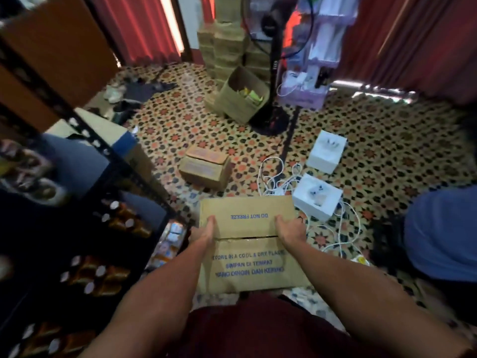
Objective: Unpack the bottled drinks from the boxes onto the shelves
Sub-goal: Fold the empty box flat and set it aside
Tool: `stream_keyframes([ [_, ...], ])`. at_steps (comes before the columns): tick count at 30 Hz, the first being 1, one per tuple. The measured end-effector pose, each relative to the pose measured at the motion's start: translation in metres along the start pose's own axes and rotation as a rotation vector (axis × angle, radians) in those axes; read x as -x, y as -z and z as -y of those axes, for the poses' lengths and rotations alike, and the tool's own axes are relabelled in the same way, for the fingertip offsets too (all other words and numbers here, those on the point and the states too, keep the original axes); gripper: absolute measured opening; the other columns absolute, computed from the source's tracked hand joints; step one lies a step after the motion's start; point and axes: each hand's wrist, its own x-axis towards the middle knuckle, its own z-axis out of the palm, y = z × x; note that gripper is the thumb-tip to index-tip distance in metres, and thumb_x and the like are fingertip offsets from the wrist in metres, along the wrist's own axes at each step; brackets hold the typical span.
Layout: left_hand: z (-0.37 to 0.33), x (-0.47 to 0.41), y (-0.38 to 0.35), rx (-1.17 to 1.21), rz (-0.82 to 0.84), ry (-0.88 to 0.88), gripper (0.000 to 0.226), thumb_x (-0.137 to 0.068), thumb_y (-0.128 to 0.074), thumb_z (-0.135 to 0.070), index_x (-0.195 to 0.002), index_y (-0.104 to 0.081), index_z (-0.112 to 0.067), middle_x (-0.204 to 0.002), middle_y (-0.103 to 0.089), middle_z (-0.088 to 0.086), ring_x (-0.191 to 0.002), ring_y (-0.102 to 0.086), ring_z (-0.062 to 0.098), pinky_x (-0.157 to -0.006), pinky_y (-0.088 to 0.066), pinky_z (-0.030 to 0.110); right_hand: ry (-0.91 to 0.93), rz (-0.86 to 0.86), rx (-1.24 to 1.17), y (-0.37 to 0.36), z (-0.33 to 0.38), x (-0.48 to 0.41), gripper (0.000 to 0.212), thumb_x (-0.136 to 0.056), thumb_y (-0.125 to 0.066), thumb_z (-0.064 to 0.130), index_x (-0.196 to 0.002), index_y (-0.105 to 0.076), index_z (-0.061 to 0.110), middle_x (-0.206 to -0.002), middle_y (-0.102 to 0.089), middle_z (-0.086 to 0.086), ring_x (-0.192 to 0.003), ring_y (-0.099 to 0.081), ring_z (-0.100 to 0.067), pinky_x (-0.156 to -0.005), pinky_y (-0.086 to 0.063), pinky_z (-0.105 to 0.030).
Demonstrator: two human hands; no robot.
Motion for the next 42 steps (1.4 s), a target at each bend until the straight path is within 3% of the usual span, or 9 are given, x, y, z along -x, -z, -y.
stream_keyframes([
  [7,-0.1,-0.021,-0.067,-0.046,0.07,-0.119,0.103,-0.077,-0.052,-0.079,-0.148,-0.04,-0.005,-0.147,-0.048,0.019,-0.13,-0.049,0.04,-0.109,-0.042,0.051,-0.081,-0.106,-0.057,0.055,0.043,-0.069,0.075,-0.088,-0.061,0.056,-0.136,-0.047,0.001,-0.138,-0.051,-0.02,-0.122,-0.054,-0.04,-0.099,-0.045,-0.046],
  [12,-0.166,-0.025,-0.069,-0.043,0.071,-0.119,0.096,-0.082,-0.053,-0.075,-0.147,-0.04,-0.005,-0.145,-0.049,0.018,-0.129,-0.05,0.039,-0.109,-0.041,0.05,-0.094,-0.104,-0.029,0.054,0.096,-0.11,0.074,-0.089,-0.059,0.056,-0.136,-0.046,0.001,-0.139,-0.05,-0.02,-0.122,-0.054,-0.042,-0.101,-0.044,-0.048],
  [17,-0.23,-0.086,-0.066,-0.004,0.069,-0.084,0.108,-0.074,-0.051,-0.078,-0.151,-0.032,-0.005,-0.146,-0.045,0.019,-0.131,-0.047,0.041,-0.11,-0.039,0.053,-0.056,-0.075,-0.025,0.028,0.164,-0.156,0.071,-0.09,-0.059,0.054,-0.136,-0.045,0.002,-0.137,-0.051,-0.019,-0.121,-0.055,-0.04,-0.098,-0.046,-0.046],
  [21,-0.281,-0.177,-0.067,-0.013,0.117,-0.084,0.122,-0.051,-0.044,-0.089,-0.143,-0.044,-0.008,-0.135,-0.055,0.017,-0.117,-0.056,0.04,-0.102,-0.046,0.054,0.003,-0.092,0.011,-0.005,0.233,-0.201,0.068,-0.086,-0.059,0.057,-0.131,-0.051,0.006,-0.13,-0.056,-0.016,-0.114,-0.058,-0.037,-0.094,-0.051,-0.045],
  [28,-0.398,-0.2,-0.009,0.253,0.194,0.022,0.076,-0.083,-0.063,-0.064,-0.132,-0.049,-0.008,-0.11,-0.063,0.015,-0.096,-0.066,0.037,-0.085,-0.057,0.051,0.037,-0.08,0.024,-0.062,0.366,-0.263,0.071,-0.076,-0.057,0.071,-0.115,-0.057,0.011,-0.112,-0.062,-0.009,-0.088,-0.062,-0.027,-0.081,-0.056,-0.044],
  [32,-0.435,-0.238,0.021,0.322,0.089,-0.016,0.092,-0.084,-0.055,-0.07,-0.146,-0.037,-0.005,-0.137,-0.053,0.018,-0.113,-0.058,0.039,-0.086,-0.051,0.043,0.175,-0.037,0.1,-0.087,0.446,-0.269,0.072,-0.084,-0.057,0.067,-0.123,-0.051,0.007,-0.121,-0.057,-0.008,-0.093,-0.056,-0.024,-0.079,-0.05,-0.037],
  [34,-0.451,-0.253,0.034,0.372,0.041,-0.015,0.082,-0.091,-0.051,-0.066,-0.146,-0.04,-0.006,-0.134,-0.054,0.018,-0.1,-0.059,0.034,-0.077,-0.05,0.04,0.235,0.006,0.155,-0.101,0.489,-0.278,0.067,-0.088,-0.057,0.063,-0.124,-0.051,0.007,-0.122,-0.056,-0.009,-0.092,-0.054,-0.024,-0.079,-0.049,-0.036],
  [38,-0.467,-0.282,0.058,0.489,-0.023,0.019,0.077,-0.095,-0.045,-0.065,-0.145,-0.042,-0.007,-0.14,-0.052,0.018,-0.104,-0.055,0.033,-0.09,-0.046,0.041,0.318,0.099,0.232,-0.147,0.552,-0.3,0.065,-0.085,-0.055,0.066,-0.114,-0.057,0.009,-0.111,-0.063,-0.007,-0.089,-0.059,-0.023,-0.078,-0.053,-0.035],
  [42,-0.474,-0.306,0.079,0.559,-0.177,0.152,0.09,-0.091,-0.042,-0.07,-0.153,-0.033,-0.006,-0.151,-0.042,0.017,-0.135,-0.042,0.039,-0.114,-0.033,0.049,0.387,0.252,0.29,-0.193,0.609,-0.311,0.069,-0.083,-0.062,0.055,-0.134,-0.05,0.01,-0.128,-0.057,-0.01,-0.105,-0.06,-0.03,-0.088,-0.054,-0.042],
])
